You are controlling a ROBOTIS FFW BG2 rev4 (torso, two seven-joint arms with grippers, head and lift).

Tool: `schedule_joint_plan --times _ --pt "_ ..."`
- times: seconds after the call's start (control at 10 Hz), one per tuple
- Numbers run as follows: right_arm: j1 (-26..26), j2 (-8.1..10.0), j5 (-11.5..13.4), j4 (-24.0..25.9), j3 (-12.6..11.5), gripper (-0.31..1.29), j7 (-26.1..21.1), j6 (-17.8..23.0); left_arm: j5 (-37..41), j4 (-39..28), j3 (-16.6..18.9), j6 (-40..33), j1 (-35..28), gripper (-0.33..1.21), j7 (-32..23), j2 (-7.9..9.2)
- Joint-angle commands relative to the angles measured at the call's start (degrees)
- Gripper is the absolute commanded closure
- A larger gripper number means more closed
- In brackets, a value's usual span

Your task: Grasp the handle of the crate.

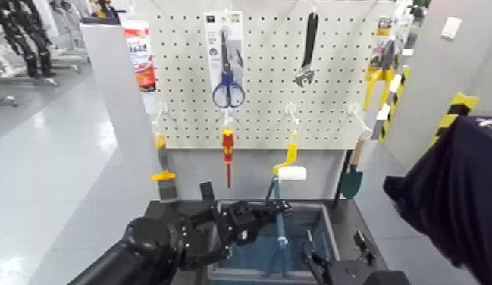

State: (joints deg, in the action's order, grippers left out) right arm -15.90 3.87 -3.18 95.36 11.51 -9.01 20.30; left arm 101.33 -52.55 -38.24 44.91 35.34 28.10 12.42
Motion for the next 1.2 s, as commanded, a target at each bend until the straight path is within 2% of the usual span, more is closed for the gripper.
schedule_joint_plan --times 0.1,0.3,0.5,0.7,1.0,1.2 --pt "-0.3 -0.09 0.3 0.0 -0.2 0.14 -0.3 0.0 0.0 -6.3 3.3 1.1 -4.0 1.18 -0.8 1.20" --pt "-0.3 -0.09 0.5 0.0 -0.3 0.14 -0.5 0.0 0.0 -12.0 6.9 1.7 -8.0 1.18 -3.6 2.08" --pt "-0.4 -0.09 0.6 0.0 -0.3 0.14 -0.7 0.0 0.5 -16.8 9.0 2.7 -11.5 1.18 -6.1 3.31" --pt "-0.6 -0.26 0.6 -0.2 -0.3 0.14 -0.7 0.3 3.1 -23.2 12.3 3.0 -16.1 1.18 -11.7 4.10" --pt "-0.8 -0.35 0.9 -0.1 -0.5 0.14 -0.8 0.6 5.6 -29.9 13.8 3.0 -19.8 1.18 -15.4 4.72" --pt "-0.8 -0.44 0.9 -0.2 -0.5 0.14 -1.0 1.1 8.9 -35.4 16.0 2.6 -23.6 1.18 -21.0 6.13"
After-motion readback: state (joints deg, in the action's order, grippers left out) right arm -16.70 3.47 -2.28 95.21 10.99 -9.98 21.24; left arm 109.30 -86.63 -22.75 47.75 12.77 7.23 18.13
